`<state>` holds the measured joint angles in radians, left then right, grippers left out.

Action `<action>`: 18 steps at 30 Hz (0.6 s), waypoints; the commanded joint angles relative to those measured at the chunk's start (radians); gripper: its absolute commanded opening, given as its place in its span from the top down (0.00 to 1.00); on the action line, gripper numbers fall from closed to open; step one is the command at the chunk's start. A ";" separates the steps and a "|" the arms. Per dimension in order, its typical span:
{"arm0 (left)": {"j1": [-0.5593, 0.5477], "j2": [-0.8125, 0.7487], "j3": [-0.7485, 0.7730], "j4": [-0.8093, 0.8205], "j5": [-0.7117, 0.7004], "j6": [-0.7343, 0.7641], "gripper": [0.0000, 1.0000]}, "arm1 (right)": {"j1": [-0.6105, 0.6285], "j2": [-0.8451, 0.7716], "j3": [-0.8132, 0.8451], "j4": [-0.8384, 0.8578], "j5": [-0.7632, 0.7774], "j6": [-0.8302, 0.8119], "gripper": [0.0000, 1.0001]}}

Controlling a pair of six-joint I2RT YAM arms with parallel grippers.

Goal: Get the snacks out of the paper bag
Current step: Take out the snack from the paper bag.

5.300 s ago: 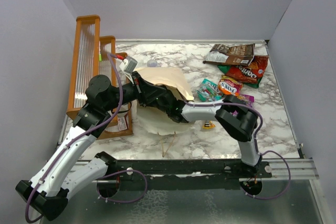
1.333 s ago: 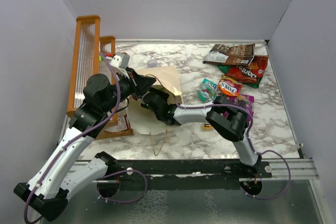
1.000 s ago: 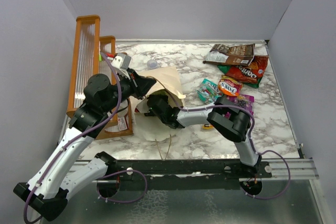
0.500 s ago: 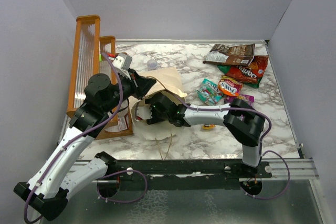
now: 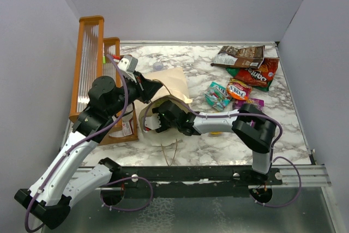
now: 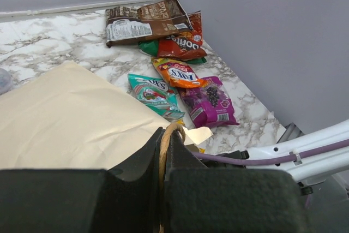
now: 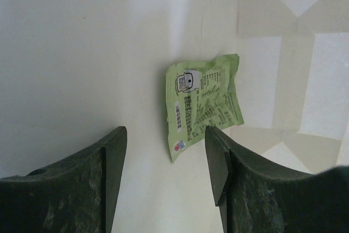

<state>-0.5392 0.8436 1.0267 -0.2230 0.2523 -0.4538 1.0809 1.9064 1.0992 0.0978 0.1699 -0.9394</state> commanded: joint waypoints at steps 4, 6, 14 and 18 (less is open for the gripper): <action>-0.002 -0.004 0.048 0.002 0.022 -0.002 1.00 | 0.010 0.098 -0.028 0.284 0.141 -0.120 0.45; -0.003 -0.006 0.054 -0.001 0.027 -0.003 1.00 | 0.010 0.134 -0.020 0.343 0.177 -0.155 0.47; -0.003 -0.017 0.066 -0.012 0.041 -0.012 1.00 | -0.007 0.280 0.106 0.392 0.239 -0.223 0.50; -0.003 -0.029 0.064 -0.022 0.036 -0.013 1.00 | -0.021 0.339 0.154 0.462 0.274 -0.267 0.58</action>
<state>-0.5388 0.8440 1.0527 -0.2703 0.2684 -0.4568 1.0737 2.1780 1.2049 0.4717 0.3790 -1.1461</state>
